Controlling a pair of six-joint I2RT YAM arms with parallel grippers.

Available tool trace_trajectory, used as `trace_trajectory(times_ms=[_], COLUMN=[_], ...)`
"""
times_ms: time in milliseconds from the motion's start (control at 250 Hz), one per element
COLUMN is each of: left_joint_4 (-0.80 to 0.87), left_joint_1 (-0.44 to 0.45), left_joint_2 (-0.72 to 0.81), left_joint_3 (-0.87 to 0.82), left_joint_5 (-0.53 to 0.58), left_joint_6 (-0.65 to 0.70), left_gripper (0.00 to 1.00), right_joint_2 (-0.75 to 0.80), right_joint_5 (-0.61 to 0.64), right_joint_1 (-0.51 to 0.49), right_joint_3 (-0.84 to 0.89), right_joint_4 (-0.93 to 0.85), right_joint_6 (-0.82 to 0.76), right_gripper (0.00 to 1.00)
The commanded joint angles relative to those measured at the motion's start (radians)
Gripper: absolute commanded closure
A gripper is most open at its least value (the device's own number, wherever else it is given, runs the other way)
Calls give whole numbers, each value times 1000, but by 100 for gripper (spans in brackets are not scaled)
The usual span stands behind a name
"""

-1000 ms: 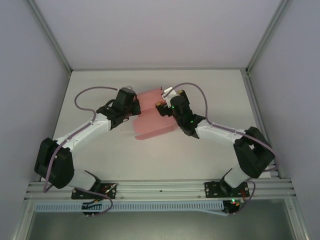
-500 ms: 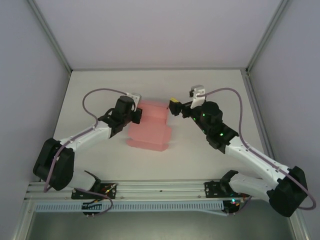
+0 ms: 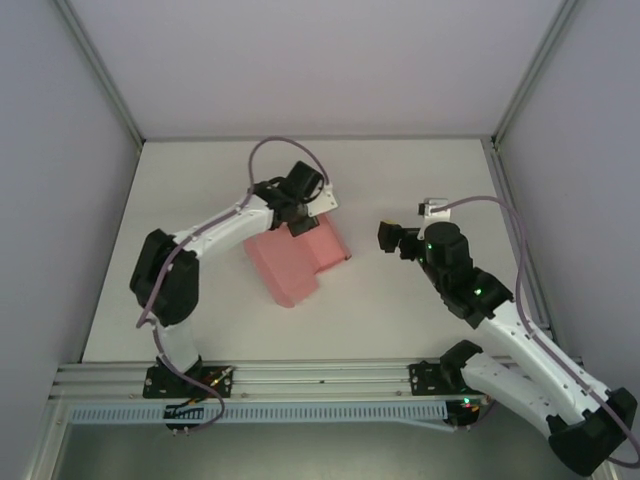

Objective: Assemble paper box

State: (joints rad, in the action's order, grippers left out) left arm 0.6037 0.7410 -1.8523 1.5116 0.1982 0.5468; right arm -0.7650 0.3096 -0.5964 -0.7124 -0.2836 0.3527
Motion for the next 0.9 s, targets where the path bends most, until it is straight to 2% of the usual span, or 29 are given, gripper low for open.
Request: trace_trajectory(times_ms=[0,84,144,252,323,427,543,635,894], left_joint_4=[104,85,93,143,149,142,129,121,87], left_joint_1=[79,118,127,135,140,149,152,155,158], left_joint_2=[-100,-173,-228,-316,-338,-325,-284,-246,-188], left_joint_3=[61,84,121,217,255,265,259,246,209], left_joint_5=[107,166,163,159,146,111,82,62,85], left_joint_6=[156,202,210,192,188,200,206,209,200], left_gripper=[100,100,100,91,81,58,40,34,28], right_joint_2=[57,84,91,87,82,77,74,74,71], right_joint_5=[40,40,45,36,27,20,10,3,-23], right_joint_1=[12,19,25,32,36,43,51,57,66], right_joint_3=[32,49,57,62,65,67,68,71,73], right_joint_4=[-64,-70,-70,-71,-67,-68,-66,-65,-55], right_joint_6=[33,37,39,36,32,28,25,26,22], right_gripper=[0,0,0,0,0,0,0,0,0])
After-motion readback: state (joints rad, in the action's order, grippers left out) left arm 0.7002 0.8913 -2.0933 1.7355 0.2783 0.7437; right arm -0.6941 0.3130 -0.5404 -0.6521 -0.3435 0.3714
